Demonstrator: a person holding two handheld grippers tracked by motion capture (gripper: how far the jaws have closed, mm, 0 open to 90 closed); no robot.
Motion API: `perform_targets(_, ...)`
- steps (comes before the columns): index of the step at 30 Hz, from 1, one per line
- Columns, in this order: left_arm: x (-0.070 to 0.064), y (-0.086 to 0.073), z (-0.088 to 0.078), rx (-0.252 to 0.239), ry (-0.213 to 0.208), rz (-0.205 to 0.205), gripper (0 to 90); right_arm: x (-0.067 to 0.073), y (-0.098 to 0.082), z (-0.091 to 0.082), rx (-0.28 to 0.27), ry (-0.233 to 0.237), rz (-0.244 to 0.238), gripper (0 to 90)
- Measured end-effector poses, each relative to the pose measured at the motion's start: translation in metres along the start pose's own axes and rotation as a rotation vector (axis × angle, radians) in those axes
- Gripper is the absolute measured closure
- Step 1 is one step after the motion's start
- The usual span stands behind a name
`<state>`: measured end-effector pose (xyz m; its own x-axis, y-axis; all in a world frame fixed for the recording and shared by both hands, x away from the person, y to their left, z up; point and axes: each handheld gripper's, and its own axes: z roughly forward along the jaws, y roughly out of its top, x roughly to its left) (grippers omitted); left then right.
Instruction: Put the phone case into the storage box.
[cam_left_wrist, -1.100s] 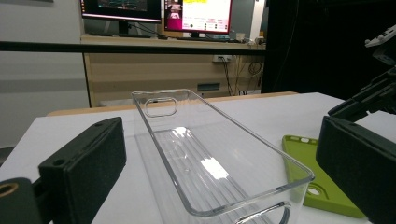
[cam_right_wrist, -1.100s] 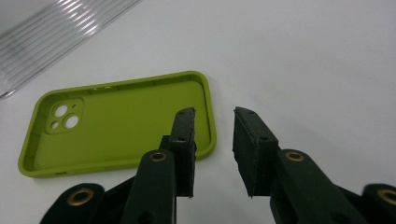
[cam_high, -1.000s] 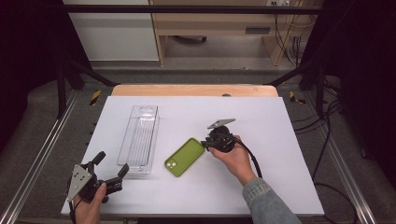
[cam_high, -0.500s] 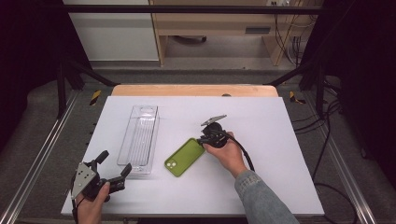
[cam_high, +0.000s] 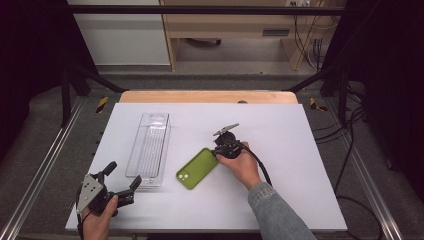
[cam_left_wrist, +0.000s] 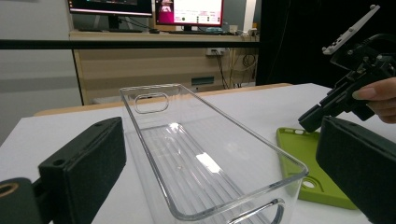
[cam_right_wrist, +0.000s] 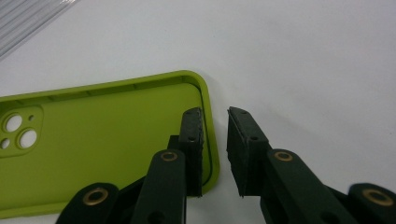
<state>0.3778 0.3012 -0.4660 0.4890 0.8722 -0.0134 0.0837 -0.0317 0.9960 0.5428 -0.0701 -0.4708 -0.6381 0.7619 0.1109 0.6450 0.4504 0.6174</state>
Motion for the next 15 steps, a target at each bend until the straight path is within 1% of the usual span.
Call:
perform_targets(4, -0.0001, -0.0001, 0.0001, 0.001, -0.001, -0.001, 1.2, -0.0011, -0.0008, 0.0014, 0.010, 0.000, 0.002, 76.8)
perform_targets(10, -0.0001, -0.0001, 0.0001, 0.001, -0.001, 0.000, 1.2, -0.0011, -0.0011, 0.0024, 0.011, 0.007, -0.001, 77.3)
perform_targets(15, -0.0001, -0.0001, 0.0001, 0.001, 0.000, 0.000, 1.2, -0.0014, -0.0013, 0.0035, 0.012, 0.019, 0.011, 77.6)
